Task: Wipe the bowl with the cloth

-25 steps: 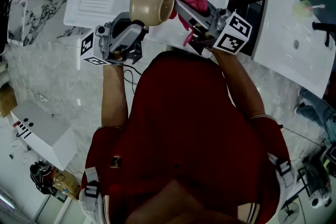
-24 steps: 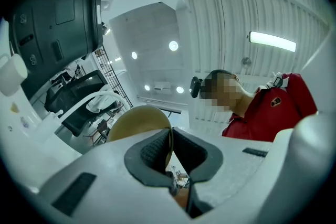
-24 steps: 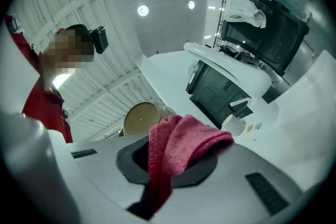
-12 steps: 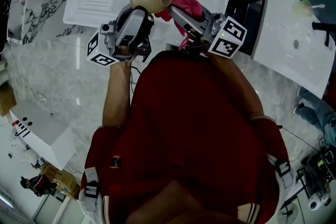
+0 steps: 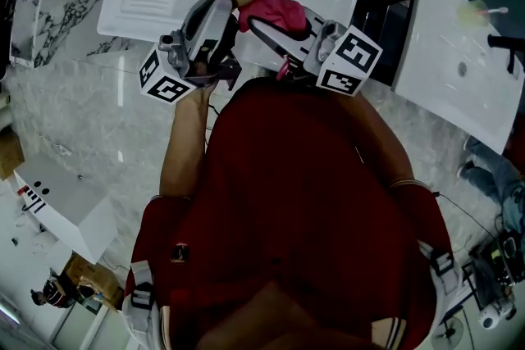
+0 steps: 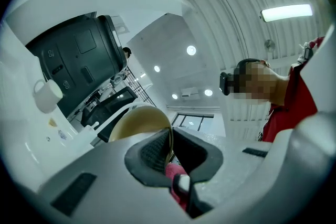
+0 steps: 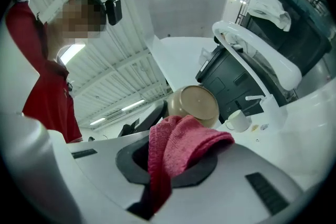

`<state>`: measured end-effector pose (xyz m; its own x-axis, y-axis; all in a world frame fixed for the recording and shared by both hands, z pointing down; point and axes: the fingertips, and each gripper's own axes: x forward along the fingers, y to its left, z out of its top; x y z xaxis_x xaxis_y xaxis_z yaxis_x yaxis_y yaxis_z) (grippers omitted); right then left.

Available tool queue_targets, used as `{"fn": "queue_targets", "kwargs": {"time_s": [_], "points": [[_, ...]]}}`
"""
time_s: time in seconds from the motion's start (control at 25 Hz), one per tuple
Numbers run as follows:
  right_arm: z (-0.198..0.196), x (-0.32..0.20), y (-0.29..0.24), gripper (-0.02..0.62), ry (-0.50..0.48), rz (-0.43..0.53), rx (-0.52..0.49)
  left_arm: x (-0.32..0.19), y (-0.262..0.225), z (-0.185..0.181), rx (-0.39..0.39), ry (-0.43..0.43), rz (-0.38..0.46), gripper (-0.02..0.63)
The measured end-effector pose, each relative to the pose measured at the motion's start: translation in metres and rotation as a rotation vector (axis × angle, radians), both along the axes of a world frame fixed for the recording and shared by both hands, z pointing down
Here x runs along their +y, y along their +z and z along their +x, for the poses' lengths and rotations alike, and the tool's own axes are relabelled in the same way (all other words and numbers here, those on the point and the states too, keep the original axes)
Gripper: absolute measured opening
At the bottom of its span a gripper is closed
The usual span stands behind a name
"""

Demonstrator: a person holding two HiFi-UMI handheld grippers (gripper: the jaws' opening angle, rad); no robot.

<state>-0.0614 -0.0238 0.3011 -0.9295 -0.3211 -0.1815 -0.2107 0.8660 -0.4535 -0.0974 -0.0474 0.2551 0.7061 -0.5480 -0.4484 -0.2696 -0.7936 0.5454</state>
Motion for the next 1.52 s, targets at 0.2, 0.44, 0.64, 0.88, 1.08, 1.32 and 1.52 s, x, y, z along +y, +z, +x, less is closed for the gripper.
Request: {"fn": "queue_targets", "kwargs": {"time_s": [0.2, 0.44, 0.64, 0.88, 1.08, 1.32, 1.52], "points": [[-0.005, 0.009, -0.007, 0.028, 0.001, 0.133, 0.115, -0.005, 0.013, 0.009, -0.111, -0.02, -0.023, 0.023], [-0.009, 0.008, -0.024, 0.028, 0.053, 0.267, 0.204, -0.007, 0.022, 0.008, -0.194, -0.01, -0.043, 0.023], [0.0, 0.004, -0.028, 0.028, 0.108, 0.337, 0.25, -0.006, 0.029, 0.01, -0.232, 0.017, -0.046, 0.023], [0.004, -0.001, -0.037, 0.028, 0.161, 0.381, 0.27, 0.003, 0.039, 0.016, -0.346, 0.094, -0.027, 0.023], [0.006, -0.004, -0.044, 0.028, 0.194, 0.4, 0.272, 0.017, 0.042, 0.018, -0.412, 0.179, 0.009, 0.025], [0.008, -0.008, -0.049, 0.028, 0.211, 0.406, 0.258, 0.035, 0.041, 0.014, -0.435, 0.299, 0.051, 0.028], [0.009, -0.011, -0.051, 0.028, 0.225, 0.401, 0.267, 0.046, 0.041, 0.011, -0.468, 0.35, 0.075, 0.026]]}}
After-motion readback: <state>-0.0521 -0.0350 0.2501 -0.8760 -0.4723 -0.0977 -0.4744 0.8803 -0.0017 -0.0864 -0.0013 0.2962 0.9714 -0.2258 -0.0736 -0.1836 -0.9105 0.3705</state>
